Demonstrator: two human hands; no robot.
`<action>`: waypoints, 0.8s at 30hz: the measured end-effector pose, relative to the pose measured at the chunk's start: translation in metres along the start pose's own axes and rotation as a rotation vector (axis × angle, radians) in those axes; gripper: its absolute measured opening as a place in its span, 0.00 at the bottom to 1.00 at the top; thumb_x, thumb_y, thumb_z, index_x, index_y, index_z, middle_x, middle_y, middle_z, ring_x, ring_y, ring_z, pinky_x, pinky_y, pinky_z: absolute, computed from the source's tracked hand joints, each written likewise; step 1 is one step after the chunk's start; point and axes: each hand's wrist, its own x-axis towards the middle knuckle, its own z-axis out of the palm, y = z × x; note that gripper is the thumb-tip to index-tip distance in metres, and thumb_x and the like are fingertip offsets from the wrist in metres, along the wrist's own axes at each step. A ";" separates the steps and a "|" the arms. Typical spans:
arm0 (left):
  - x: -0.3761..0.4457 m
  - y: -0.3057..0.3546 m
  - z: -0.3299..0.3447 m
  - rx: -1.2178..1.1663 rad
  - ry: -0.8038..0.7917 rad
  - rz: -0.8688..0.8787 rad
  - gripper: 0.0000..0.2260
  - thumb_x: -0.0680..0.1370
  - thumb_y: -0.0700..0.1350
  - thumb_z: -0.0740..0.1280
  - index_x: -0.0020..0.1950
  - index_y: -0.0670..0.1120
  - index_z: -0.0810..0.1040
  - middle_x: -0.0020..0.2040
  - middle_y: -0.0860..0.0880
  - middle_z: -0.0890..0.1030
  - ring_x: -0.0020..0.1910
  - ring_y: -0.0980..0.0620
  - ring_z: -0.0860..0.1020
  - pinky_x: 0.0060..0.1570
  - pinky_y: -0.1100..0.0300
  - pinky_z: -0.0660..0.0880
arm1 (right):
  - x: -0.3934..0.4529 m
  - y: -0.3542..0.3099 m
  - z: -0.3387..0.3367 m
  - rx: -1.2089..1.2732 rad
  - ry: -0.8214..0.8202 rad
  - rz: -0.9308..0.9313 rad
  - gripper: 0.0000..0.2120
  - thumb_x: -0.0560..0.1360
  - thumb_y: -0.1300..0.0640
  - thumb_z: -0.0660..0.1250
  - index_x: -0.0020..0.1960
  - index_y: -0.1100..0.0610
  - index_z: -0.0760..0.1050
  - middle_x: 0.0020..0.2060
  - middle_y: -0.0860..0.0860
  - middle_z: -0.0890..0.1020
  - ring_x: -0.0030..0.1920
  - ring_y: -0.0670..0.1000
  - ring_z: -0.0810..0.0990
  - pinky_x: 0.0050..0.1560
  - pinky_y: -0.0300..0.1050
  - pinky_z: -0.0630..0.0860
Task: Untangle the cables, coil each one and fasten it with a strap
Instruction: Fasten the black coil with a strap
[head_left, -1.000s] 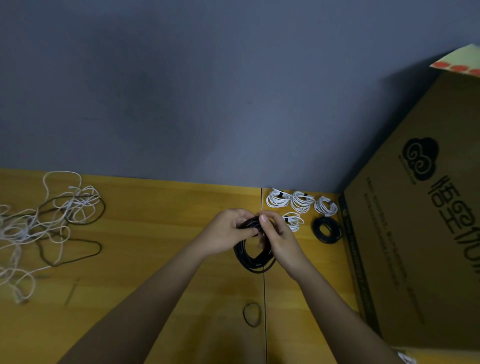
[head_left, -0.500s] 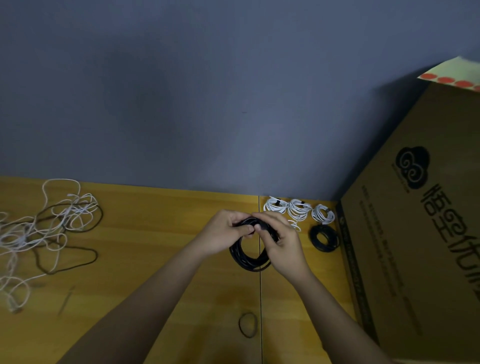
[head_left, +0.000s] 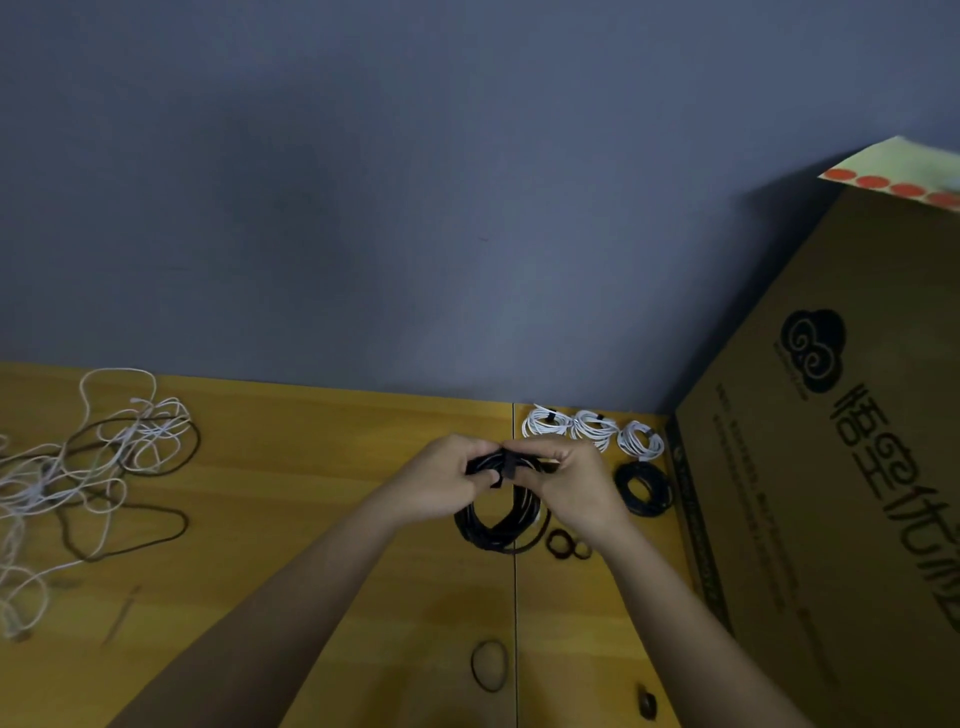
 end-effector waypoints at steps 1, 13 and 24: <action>0.000 -0.001 0.001 0.036 0.001 -0.005 0.10 0.80 0.39 0.63 0.57 0.48 0.81 0.49 0.50 0.84 0.51 0.53 0.82 0.57 0.49 0.76 | 0.001 0.000 -0.001 -0.151 -0.006 -0.047 0.11 0.73 0.61 0.72 0.54 0.51 0.83 0.49 0.45 0.85 0.50 0.42 0.81 0.52 0.39 0.77; -0.001 0.012 -0.004 -0.059 0.044 0.010 0.16 0.80 0.41 0.62 0.69 0.49 0.71 0.45 0.51 0.82 0.53 0.53 0.80 0.61 0.55 0.72 | -0.006 -0.002 0.017 -0.026 0.177 -0.176 0.12 0.77 0.65 0.66 0.57 0.56 0.82 0.50 0.41 0.81 0.52 0.34 0.78 0.55 0.32 0.74; -0.011 0.016 -0.007 0.111 0.060 0.086 0.26 0.77 0.44 0.69 0.74 0.50 0.66 0.55 0.53 0.82 0.53 0.60 0.78 0.55 0.68 0.71 | -0.006 -0.012 0.013 0.399 0.120 0.017 0.11 0.75 0.69 0.67 0.47 0.55 0.83 0.43 0.50 0.86 0.46 0.47 0.84 0.48 0.38 0.79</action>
